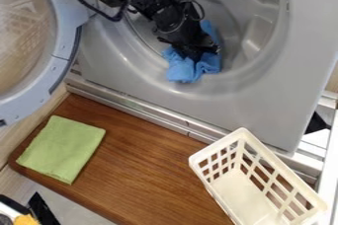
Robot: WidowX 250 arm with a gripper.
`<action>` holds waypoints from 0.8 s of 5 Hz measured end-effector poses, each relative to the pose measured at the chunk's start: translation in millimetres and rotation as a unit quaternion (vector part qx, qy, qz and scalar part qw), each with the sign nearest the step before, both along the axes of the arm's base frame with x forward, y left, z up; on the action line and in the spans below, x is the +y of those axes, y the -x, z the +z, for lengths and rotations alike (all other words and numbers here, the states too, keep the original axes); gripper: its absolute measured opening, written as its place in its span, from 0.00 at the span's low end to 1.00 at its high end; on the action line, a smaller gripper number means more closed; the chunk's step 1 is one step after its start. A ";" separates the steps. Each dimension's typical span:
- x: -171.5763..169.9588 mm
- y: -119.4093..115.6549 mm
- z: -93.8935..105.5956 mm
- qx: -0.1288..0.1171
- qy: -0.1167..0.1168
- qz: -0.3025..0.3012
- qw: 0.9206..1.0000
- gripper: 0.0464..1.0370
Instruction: Take the blue towel and put inside the washing machine
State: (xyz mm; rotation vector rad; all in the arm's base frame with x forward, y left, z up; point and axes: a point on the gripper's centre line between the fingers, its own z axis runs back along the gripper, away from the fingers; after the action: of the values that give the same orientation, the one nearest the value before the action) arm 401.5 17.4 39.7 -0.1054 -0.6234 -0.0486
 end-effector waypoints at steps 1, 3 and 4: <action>-1.1 -6.1 -3.5 0.014 -0.015 -0.003 1.000 0.29; -5.0 -4.4 -5.3 0.017 -0.014 -0.004 1.000 0.82; -6.0 -1.0 -4.8 0.018 -0.012 -0.006 1.000 0.96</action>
State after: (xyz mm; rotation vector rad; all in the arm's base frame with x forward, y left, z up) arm 402.6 11.3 34.9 -0.0865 -0.5860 -0.0654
